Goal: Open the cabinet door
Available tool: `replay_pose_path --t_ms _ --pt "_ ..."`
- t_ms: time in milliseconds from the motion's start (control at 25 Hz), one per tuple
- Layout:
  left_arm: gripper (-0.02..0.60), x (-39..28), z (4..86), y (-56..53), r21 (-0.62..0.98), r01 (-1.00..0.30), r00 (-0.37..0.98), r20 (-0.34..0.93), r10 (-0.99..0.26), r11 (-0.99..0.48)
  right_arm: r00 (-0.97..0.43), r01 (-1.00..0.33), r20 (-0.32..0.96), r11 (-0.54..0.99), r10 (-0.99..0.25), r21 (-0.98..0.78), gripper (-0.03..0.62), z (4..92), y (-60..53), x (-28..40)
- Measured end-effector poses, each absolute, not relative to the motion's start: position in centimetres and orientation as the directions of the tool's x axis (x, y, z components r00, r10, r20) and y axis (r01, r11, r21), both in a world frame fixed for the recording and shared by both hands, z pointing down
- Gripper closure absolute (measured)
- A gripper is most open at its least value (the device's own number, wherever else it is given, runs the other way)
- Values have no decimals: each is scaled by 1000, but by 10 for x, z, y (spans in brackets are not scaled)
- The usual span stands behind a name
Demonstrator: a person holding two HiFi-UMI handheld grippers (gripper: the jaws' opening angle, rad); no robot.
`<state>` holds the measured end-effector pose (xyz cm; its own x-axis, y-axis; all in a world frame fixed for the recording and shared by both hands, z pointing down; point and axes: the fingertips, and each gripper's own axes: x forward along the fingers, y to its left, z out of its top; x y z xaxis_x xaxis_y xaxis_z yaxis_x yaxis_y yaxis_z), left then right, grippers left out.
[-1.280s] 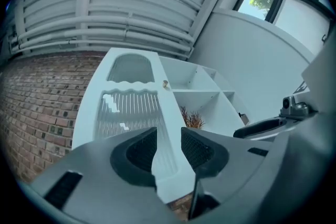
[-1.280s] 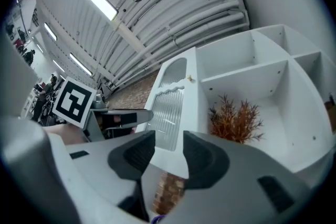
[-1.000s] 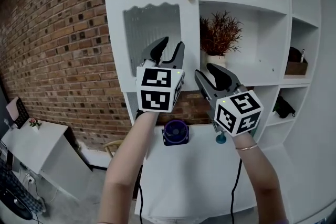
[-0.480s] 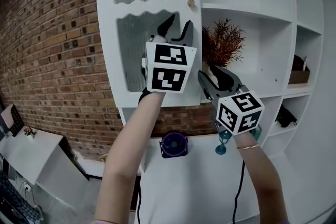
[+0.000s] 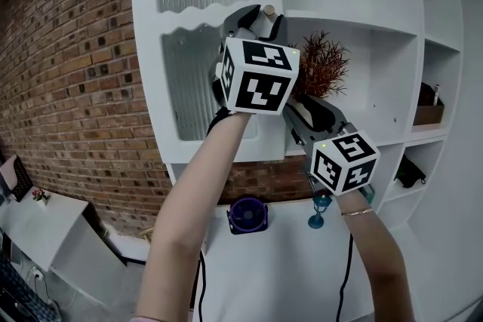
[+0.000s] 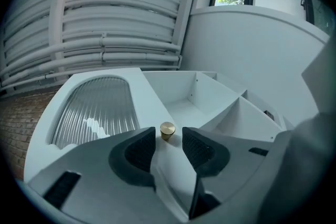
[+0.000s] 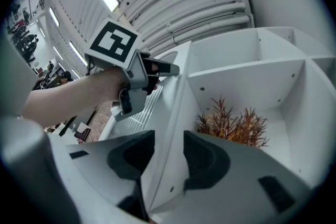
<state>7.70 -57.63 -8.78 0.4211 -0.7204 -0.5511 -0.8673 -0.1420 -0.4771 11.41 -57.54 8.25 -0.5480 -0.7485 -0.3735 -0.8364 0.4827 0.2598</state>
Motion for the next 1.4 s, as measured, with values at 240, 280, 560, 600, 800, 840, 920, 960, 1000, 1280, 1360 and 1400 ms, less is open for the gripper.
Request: replay_pose_path --t_ms 240,280,560,600,800,840,920,960,1000,1280,1360,1400 --pt "459 78 -93 -581 -481 -873 374 -550 -746 -83 -563 -826 -368 501 -740 257 430 85 -574 104" --pt "465 78 -94 -581 -483 -873 365 -552 -750 -69 -565 -825 -367 503 -739 257 430 86 -574 103" --pt "497 79 -95 -581 -483 -875 335 -557 -760 -31 -568 -823 -357 506 -741 260 430 90 -568 97" --pt "499 79 -94 -581 -482 -876 338 -555 -760 -38 -567 -824 -355 504 -744 260 430 91 -568 98" --pt "503 77 -95 -571 -473 -879 352 -567 -744 -56 -555 -831 -341 496 -759 252 428 94 -567 102" --pt "503 77 -95 -568 -471 -880 355 -571 -740 -58 -555 -831 -337 497 -760 249 428 95 -567 102" --pt "503 77 -95 -562 -471 -880 362 -577 -732 -63 -559 -829 -325 504 -763 242 427 98 -567 101" --pt "503 76 -95 -559 -472 -879 365 -579 -729 -65 -562 -827 -318 510 -763 239 424 99 -568 99" --pt "503 76 -95 -556 -473 -878 368 -580 -726 -67 -568 -823 -311 517 -762 235 421 101 -568 97" --pt "505 71 -95 -536 -465 -880 387 -586 -712 -96 -621 -784 -286 580 -730 221 427 104 -554 85" --pt "505 70 -96 -531 -462 -881 387 -586 -712 -99 -640 -768 -277 602 -717 216 432 105 -549 82" --pt "506 69 -96 -529 -461 -882 387 -586 -712 -100 -647 -762 -275 612 -711 212 432 105 -546 81"
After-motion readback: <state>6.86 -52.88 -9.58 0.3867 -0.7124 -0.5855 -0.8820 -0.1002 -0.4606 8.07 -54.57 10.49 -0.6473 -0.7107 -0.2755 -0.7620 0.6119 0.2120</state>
